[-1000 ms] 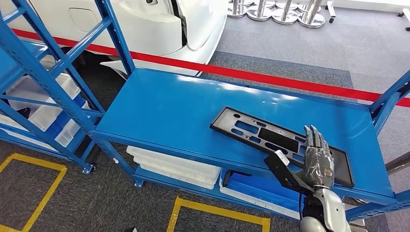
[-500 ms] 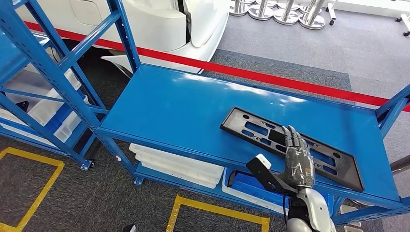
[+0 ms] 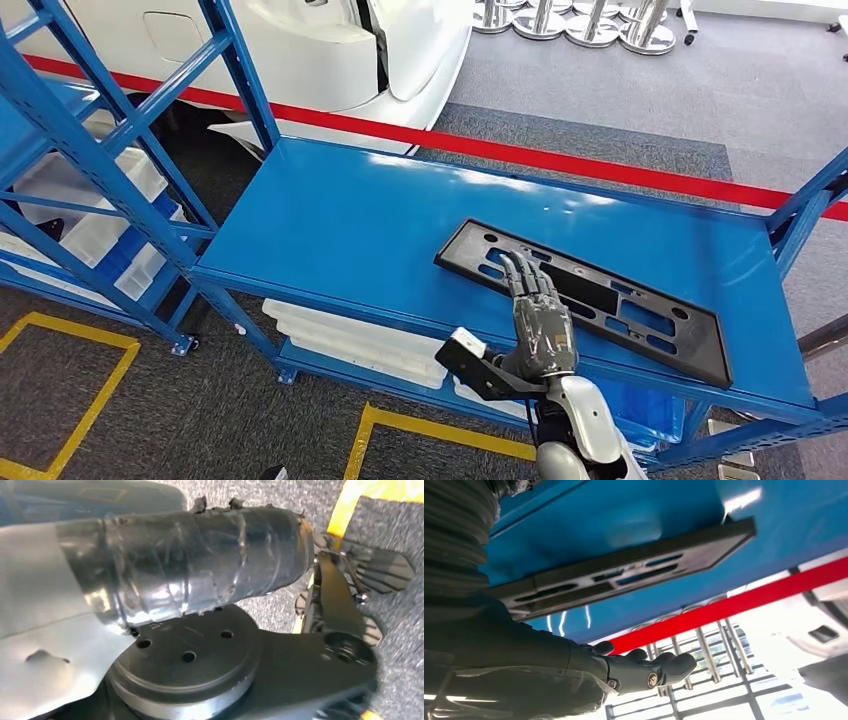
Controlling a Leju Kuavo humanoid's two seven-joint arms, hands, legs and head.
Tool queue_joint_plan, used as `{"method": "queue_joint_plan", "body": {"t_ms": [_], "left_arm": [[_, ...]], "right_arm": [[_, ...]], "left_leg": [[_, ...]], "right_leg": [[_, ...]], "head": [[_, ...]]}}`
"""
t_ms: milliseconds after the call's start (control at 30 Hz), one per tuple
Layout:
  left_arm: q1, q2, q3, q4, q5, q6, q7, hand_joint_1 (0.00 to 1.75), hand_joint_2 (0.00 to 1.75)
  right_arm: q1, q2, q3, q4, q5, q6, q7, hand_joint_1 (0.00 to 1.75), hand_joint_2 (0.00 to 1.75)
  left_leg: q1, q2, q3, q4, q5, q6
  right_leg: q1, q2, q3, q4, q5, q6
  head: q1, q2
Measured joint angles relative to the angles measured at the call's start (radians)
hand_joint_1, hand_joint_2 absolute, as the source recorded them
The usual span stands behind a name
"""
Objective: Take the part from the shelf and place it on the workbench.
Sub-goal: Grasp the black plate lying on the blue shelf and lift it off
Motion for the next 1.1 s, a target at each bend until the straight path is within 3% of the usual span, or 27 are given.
{"method": "queue_joint_plan", "body": {"t_ms": [33,67,100,167,233,267,400,467,533,567,600,633,700,767,867,933,1033,1067,1100], "left_arm": [[0.001,0.001,0.0,0.0,0.0,-0.001,0.0,0.0,0.0],[0.003,0.002,0.0,0.0,0.0,-0.001,-0.001,0.0,0.0],[0.005,0.003,0.0,0.0,0.0,-0.001,-0.001,0.0,0.0],[0.006,0.004,0.0,0.0,-0.001,0.001,-0.002,0.0,0.0],[0.004,0.004,0.0,0.0,-0.002,0.001,-0.003,0.0,0.0],[0.004,0.004,0.0,0.0,-0.003,0.001,-0.003,0.0,0.0],[0.005,-0.001,0.0,0.0,-0.006,0.001,-0.003,0.0,0.0],[0.004,-0.005,0.0,0.0,-0.007,0.001,-0.003,0.0,0.0],[0.004,-0.006,0.0,0.0,-0.007,0.001,-0.002,0.0,0.0],[0.005,-0.006,0.0,0.0,-0.007,0.001,-0.001,0.0,0.0],[0.006,-0.006,0.0,0.0,-0.006,0.001,0.0,0.0,0.0],[0.007,-0.007,0.0,0.0,-0.006,0.001,0.0,0.0,0.0],[0.007,-0.009,0.0,0.0,-0.006,0.002,0.001,0.0,0.0],[0.006,-0.013,0.002,0.0,-0.006,0.004,0.004,0.0,0.0],[0.006,-0.014,0.009,0.0,-0.006,0.007,0.006,0.0,0.0],[0.006,-0.011,0.014,0.0,-0.006,0.009,0.007,0.0,0.0],[0.008,-0.004,0.017,0.0,-0.006,0.01,0.009,0.0,0.0],[0.01,-0.002,0.017,0.0,-0.006,0.01,0.01,0.0,0.0],[0.012,0.001,0.018,0.0,-0.006,0.01,0.011,0.0,0.0]], "right_arm": [[0.0,0.006,0.009,0.01,-0.001,0.0,-0.001,0.0,1.75],[0.001,0.01,0.017,0.02,-0.004,-0.001,-0.002,0.0,1.75],[0.002,0.014,0.024,0.028,-0.006,-0.001,-0.002,0.0,1.75],[0.003,0.02,0.037,0.044,-0.011,-0.002,-0.002,0.0,1.75],[0.004,0.023,0.047,0.058,-0.018,-0.006,-0.002,0.0,1.75],[0.005,0.024,0.052,0.066,-0.021,-0.008,-0.001,0.0,1.75],[0.008,0.024,0.07,0.093,-0.027,-0.014,0.001,0.0,1.75],[0.01,0.023,0.074,0.103,-0.032,-0.024,0.012,0.0,1.75],[0.014,0.017,0.077,0.114,-0.037,-0.042,0.033,0.0,1.75],[0.018,0.012,0.078,0.12,-0.038,-0.052,0.043,0.0,1.75],[0.023,0.005,0.079,0.125,-0.039,-0.061,0.053,0.0,1.75],[0.027,-0.003,0.079,0.128,-0.038,-0.067,0.061,0.0,1.75],[0.029,-0.016,0.078,0.131,-0.034,-0.077,0.075,0.0,1.75],[0.029,-0.029,0.075,0.131,-0.027,-0.086,0.09,0.0,1.75],[0.037,-0.049,0.067,0.13,-0.019,-0.096,0.11,0.0,1.75],[0.045,-0.062,0.061,0.13,-0.013,-0.103,0.12,0.0,1.75],[0.055,-0.082,0.045,0.127,0.001,-0.112,0.136,0.0,1.75],[0.06,-0.088,0.039,0.126,0.006,-0.114,0.139,0.0,1.75],[0.065,-0.094,0.035,0.123,0.01,-0.114,0.142,0.0,1.75]], "left_leg": [[0.0,0.0,-0.033,0.067,-0.025,-0.002],[0.001,0.0,-0.054,0.107,-0.031,-0.004],[0.002,0.001,-0.055,0.105,-0.017,-0.006],[0.005,0.001,-0.001,-0.01,0.054,-0.007],[0.006,-0.001,0.058,-0.135,0.099,-0.002],[0.006,-0.002,0.071,-0.164,0.105,0.002],[0.006,-0.004,0.071,-0.173,0.107,0.026],[0.008,-0.003,0.07,-0.175,0.111,0.036],[0.007,-0.003,0.067,-0.174,0.112,0.04],[0.006,-0.003,0.067,-0.174,0.112,0.04],[0.004,-0.003,0.067,-0.174,0.112,0.04],[0.002,-0.004,0.067,-0.174,0.112,0.04],[-0.003,-0.004,0.069,-0.175,0.111,0.04],[-0.007,-0.003,0.068,-0.174,0.111,0.036],[-0.007,0.001,0.069,-0.177,0.11,0.023],[-0.007,0.002,0.059,-0.146,0.084,0.015],[-0.003,0.002,-0.024,0.04,-0.014,0.005],[-0.001,0.002,-0.048,0.094,-0.031,0.002],[0.001,0.002,-0.058,0.115,-0.03,-0.001]], "right_leg": [[0.0,0.0,-0.001,0.001,-0.001,-0.001],[0.0,0.0,-0.001,0.003,-0.002,-0.001],[0.0,0.0,-0.001,0.006,-0.003,-0.001],[-0.001,0.003,-0.001,0.014,-0.009,0.003],[0.003,0.006,-0.005,0.027,-0.017,0.013],[0.005,0.006,-0.007,0.032,-0.02,0.018],[0.003,0.006,-0.016,0.051,-0.034,0.037],[0.002,0.005,-0.059,0.144,-0.088,0.048],[0.0,0.005,-0.127,0.286,-0.15,0.054],[0.001,0.005,-0.15,0.331,-0.16,0.053],[0.001,0.005,-0.156,0.339,-0.153,0.05],[0.002,0.005,-0.142,0.305,-0.126,0.043],[0.01,0.004,-0.075,0.16,-0.055,0.021],[0.019,-0.001,-0.025,0.053,-0.02,0.006],[0.02,-0.003,-0.014,0.023,-0.013,0.003],[0.015,-0.002,-0.004,0.006,-0.004,-0.003],[0.012,-0.002,0.0,0.0,0.001,-0.009],[0.012,-0.002,-0.001,0.003,0.0,-0.01],[0.012,-0.001,-0.002,0.005,-0.001,-0.009]], "head": [[0.0,0.0],[-0.001,0.0],[-0.001,0.0],[-0.001,0.0],[-0.001,0.0],[-0.001,0.0],[0.001,0.0],[0.003,0.0],[0.004,0.0],[0.004,0.0],[0.005,0.0],[0.004,0.0],[0.004,0.0],[0.004,0.0],[0.003,0.0],[0.001,0.0],[-0.005,0.0],[-0.005,0.0],[-0.005,0.0]]}}
